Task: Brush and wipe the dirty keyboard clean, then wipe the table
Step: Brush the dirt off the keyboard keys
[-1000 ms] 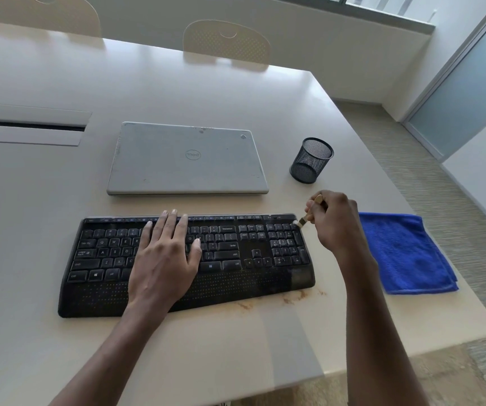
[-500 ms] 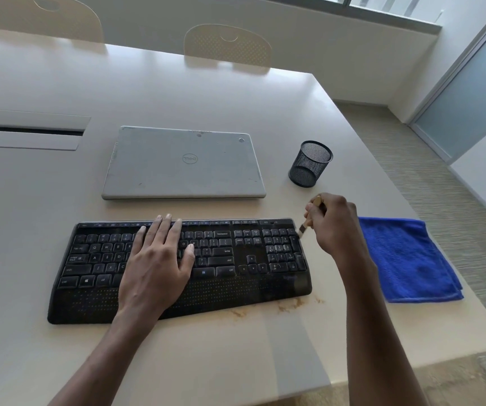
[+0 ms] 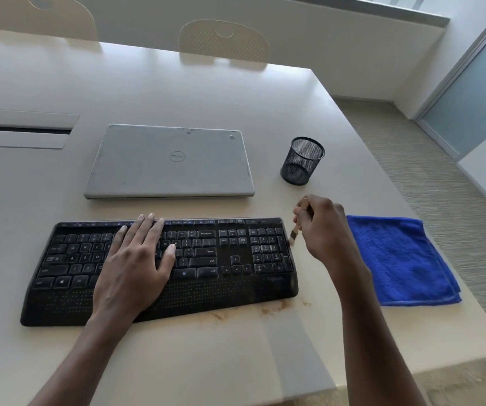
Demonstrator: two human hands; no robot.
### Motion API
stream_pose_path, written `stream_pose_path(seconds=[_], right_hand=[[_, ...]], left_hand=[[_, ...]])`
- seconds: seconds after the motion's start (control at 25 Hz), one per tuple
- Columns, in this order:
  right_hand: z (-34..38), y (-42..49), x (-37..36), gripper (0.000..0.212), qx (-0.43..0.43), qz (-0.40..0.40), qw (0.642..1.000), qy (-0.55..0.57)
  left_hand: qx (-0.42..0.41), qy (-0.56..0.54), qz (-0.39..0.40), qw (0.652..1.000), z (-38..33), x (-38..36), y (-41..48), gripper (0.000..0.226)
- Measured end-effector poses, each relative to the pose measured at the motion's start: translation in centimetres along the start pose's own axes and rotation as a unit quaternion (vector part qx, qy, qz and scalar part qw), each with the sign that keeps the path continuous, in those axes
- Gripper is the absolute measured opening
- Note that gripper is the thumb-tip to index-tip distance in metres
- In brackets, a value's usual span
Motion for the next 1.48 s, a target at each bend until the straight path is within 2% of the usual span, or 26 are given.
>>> stream_pose_path(seconds=[0.12, 0.2, 0.28, 0.44, 0.6, 0.76, 0.96, 1.12, 1.36, 1.48], right_hand=[[0.6, -1.0, 0.3, 0.015, 0.033, -0.012, 0.999, 0.024], [1.1, -1.6, 0.0, 0.015, 0.048, 0.013, 0.998, 0.035], [1.2, -2.2, -0.2, 0.016, 0.044, 0.036, 0.998, 0.026], [1.6, -2.7, 0.4, 0.014, 0.056, 0.023, 0.997, 0.054], [1.3, -3.6, 0.1, 0.018, 0.04, 0.068, 0.997, 0.024], [2.6, -3.9, 0.3, 0.015, 0.059, 0.015, 0.996, 0.068], [2.3, -4.2, -1.0, 0.021, 0.036, 0.025, 0.999, 0.009], [3.7, -4.3, -0.4, 0.021, 0.043, -0.02, 0.998, 0.035], [3.8, -5.0, -1.0, 0.019, -0.003, 0.032, 0.999, 0.03], [4.7, -4.7, -0.8, 0.019, 0.018, -0.012, 0.999, 0.044]], left_hand=[[0.002, 0.003, 0.0, 1.0, 0.1, -0.1, 0.0, 0.071], [-0.001, 0.008, 0.002, 1.0, 0.1, -0.2, 0.1, 0.072], [-0.003, 0.014, 0.006, 1.0, 0.1, -0.2, 0.2, 0.072], [-0.004, 0.018, 0.008, 1.0, 0.2, -0.3, 0.2, 0.072], [-0.001, 0.02, 0.009, 1.0, 0.1, -0.2, 0.1, 0.073], [0.0, 0.02, 0.008, 1.0, 0.0, -0.3, 0.1, 0.073], [-0.001, 0.017, 0.007, 1.0, -0.1, -0.1, 0.0, 0.072], [-0.003, 0.016, 0.006, 1.0, -0.1, -0.1, 0.0, 0.071], [0.001, 0.01, 0.005, 1.0, -0.2, 0.0, -0.1, 0.07], [0.002, 0.01, 0.007, 1.0, -0.2, 0.0, -0.1, 0.07]])
Point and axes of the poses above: each hand's wrist, its own y-axis towards the middle knuckle, its own x-axis out of the back of the hand, z = x × y, the point moved 4 cm from there along y, towards the middle knuckle, and after that the axes turned 10 degrees about z, right-handed, at the moved point
